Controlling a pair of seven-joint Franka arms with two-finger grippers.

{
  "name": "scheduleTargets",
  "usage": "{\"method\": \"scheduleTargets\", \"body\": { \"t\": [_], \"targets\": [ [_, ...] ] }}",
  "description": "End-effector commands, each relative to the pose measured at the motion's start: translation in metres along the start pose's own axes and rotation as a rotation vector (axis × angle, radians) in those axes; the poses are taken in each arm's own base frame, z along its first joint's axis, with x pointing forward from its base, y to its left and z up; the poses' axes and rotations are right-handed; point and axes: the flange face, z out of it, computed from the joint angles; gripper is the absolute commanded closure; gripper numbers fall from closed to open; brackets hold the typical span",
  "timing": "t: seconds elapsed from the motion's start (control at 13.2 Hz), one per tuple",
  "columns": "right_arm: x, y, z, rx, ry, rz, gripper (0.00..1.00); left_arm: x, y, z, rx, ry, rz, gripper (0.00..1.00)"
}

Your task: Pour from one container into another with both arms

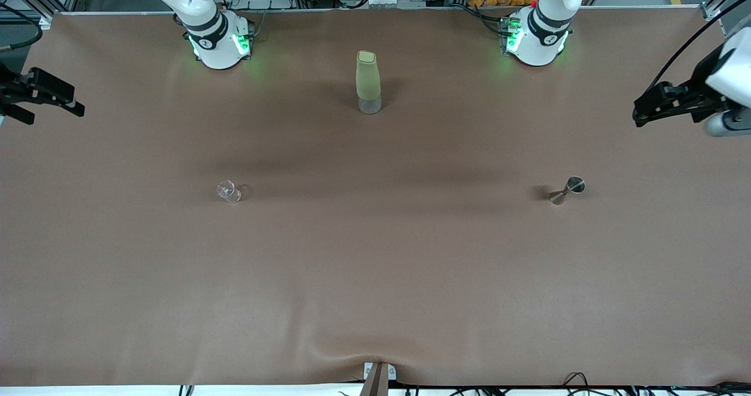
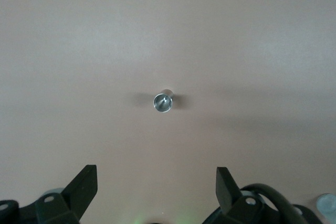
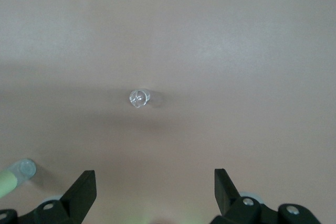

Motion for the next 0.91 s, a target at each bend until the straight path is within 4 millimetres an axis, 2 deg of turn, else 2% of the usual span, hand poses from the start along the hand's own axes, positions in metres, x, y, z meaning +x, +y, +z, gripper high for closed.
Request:
{"method": "scheduleTargets", "body": {
  "t": [0.0,0.23,0.38,0.53,0.84],
  "targets": [
    [0.006,0.0,0.0,-0.021,-0.019,0.089,0.0,-0.018,0.002,0.0,-0.016,0.032,-0.009,0.0],
    [0.005,0.002,0.013,-0.022,-0.04,0.092,0.0,-0.015,-0.003,-0.002,-0.011,0.039,0.009,0.0],
    [0.005,0.0,0.025,-0.04,-0.04,0.083,0.0,-0.011,-0.005,-0.016,-0.012,0.069,0.005,0.0],
    [0.005,-0.004,0.026,-0.044,-0.042,0.079,0.0,-0.01,-0.005,-0.016,-0.012,0.067,0.005,0.0],
    [0.002,0.0,0.024,-0.043,-0.039,0.088,0.0,-0.011,-0.005,-0.011,-0.015,0.045,0.008,0.0]
  ]
}}
